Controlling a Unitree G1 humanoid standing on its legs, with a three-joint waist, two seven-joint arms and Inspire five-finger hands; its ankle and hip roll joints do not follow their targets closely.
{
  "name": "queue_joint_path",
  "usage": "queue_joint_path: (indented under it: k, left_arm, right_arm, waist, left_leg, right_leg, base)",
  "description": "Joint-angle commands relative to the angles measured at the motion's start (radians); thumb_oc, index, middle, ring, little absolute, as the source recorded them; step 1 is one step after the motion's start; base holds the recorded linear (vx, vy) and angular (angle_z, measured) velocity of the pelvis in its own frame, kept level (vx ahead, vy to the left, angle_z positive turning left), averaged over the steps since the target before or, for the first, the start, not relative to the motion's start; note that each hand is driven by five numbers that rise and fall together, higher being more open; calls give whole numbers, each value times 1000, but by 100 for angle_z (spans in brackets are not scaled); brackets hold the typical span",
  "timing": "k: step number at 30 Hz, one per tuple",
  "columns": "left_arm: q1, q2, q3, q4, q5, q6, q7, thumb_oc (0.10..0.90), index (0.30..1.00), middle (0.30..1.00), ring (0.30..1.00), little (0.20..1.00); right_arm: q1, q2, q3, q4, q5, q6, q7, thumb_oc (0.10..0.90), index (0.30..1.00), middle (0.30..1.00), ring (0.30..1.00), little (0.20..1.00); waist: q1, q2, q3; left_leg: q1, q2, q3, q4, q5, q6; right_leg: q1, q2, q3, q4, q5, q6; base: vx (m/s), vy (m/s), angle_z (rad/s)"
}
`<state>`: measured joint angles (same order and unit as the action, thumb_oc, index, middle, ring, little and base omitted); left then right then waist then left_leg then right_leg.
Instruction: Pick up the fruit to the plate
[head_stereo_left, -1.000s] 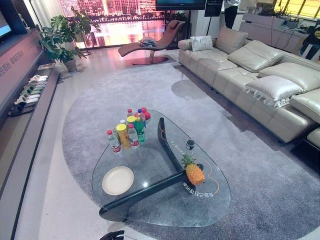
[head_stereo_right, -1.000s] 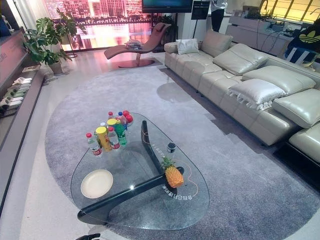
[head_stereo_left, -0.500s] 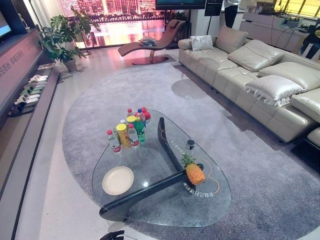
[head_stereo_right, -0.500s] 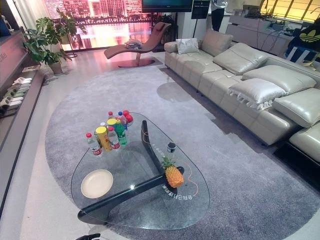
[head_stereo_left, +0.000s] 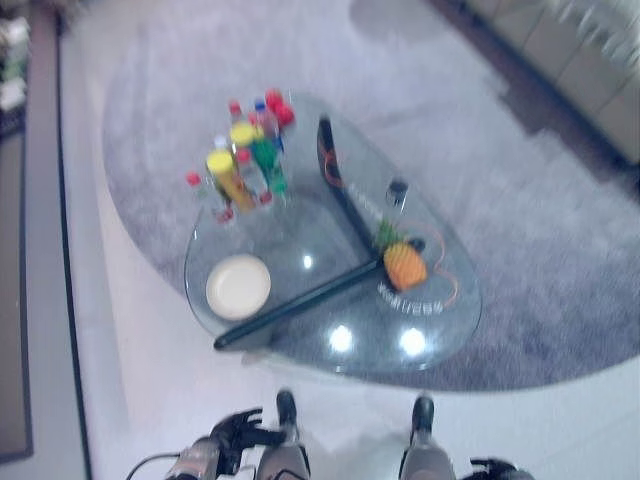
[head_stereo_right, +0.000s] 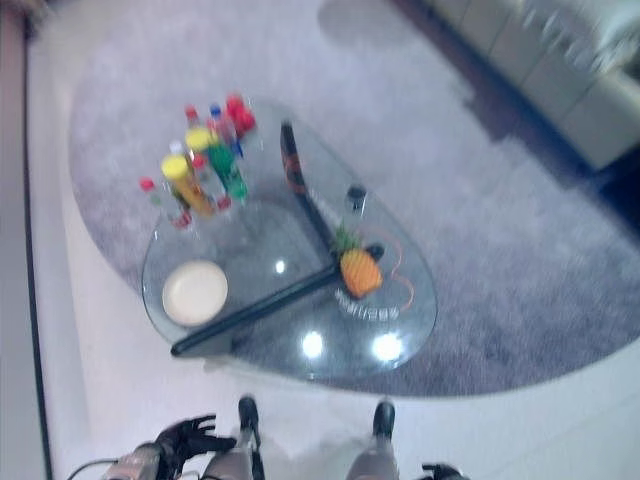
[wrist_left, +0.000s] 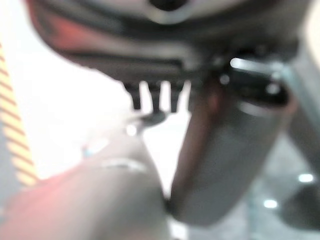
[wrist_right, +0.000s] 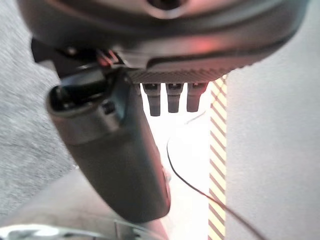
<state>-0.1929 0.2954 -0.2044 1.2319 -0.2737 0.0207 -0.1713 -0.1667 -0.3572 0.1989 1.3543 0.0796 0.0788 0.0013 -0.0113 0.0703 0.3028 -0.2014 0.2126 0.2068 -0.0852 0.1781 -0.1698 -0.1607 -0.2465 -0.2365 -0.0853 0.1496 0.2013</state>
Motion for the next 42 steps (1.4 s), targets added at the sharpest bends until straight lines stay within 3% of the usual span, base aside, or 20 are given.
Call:
queue_joint_path:
  k: [1,4,5,7,14,25,31,42]
  left_arm:
    - [-38,75,-19,37,-72,8,-32,800,900,900,900,900]
    - [-83,88,-25,21,-185,-21,-24,800,900,900,900,900]
    - [-113,93,-13,1,-271,-33,1,800,900,900,900,900]
    - [-145,100,7,-15,-349,-49,20,800,900,900,900,900]
    - [-224,113,40,-82,-452,-119,101,800,900,900,900,900]
    - [-280,132,86,-154,-544,-236,268,800,900,900,900,900]
    - [-285,133,95,-164,-522,-267,305,800,900,900,900,900]
    - [-280,147,59,-184,-461,-252,299,800,900,900,900,900]
  right_arm:
    - [-58,-58,10,-4,63,-15,-35,800,900,900,900,900]
    - [-95,-81,-10,-45,138,-61,-98,800,900,900,900,900]
    - [-118,-95,-24,-73,158,-115,-151,800,900,900,900,900]
    - [-148,-102,-27,-100,184,-152,-187,800,900,900,900,900]
    - [-239,-101,-32,-189,295,-210,-270,800,900,900,900,900]
    - [-286,-99,-40,-212,409,-270,-256,800,900,900,900,900]
    - [-309,-106,-41,-224,431,-295,-262,800,900,900,900,900]
    - [-330,-133,-50,-259,454,-316,-291,800,900,900,900,900]
  waist:
    - [5,-28,60]
    - [8,-31,97]
    - [7,-30,124]
    - [4,-30,150]
    - [5,-43,217]
    - [9,-52,217]
    - [11,-51,217]
    - [18,-52,217]
  left_leg:
    - [-10,4,-18,-2,-32,-5]
    - [-42,-2,-31,-2,-34,-3]
    - [-66,-3,-38,-2,-32,-3]
    - [-94,-8,-49,-2,-29,1]
    - [-208,-19,-78,10,-13,8]
    - [-484,-28,-164,277,-75,12]
    - [-544,-27,-180,340,-98,15]
    - [-596,-31,-194,376,-106,21]
  right_leg:
    - [-73,-43,-4,-2,46,25]
    - [-99,-43,-3,0,51,22]
    - [-126,-42,3,15,48,20]
    - [-165,-42,18,31,43,19]
    - [-314,-43,49,122,26,20]
    - [-559,-42,76,324,-33,2]
    - [-622,-40,86,387,-55,-6]
    - [-672,-43,86,414,-52,-12]
  base:
    - [-86,2,-1]
    - [-86,-13,1]
    - [-87,-14,1]
    - [-93,-23,2]
    - [-99,-40,4]
    - [-36,-62,4]
    - [5,-20,-4]
    - [7,-3,-1]
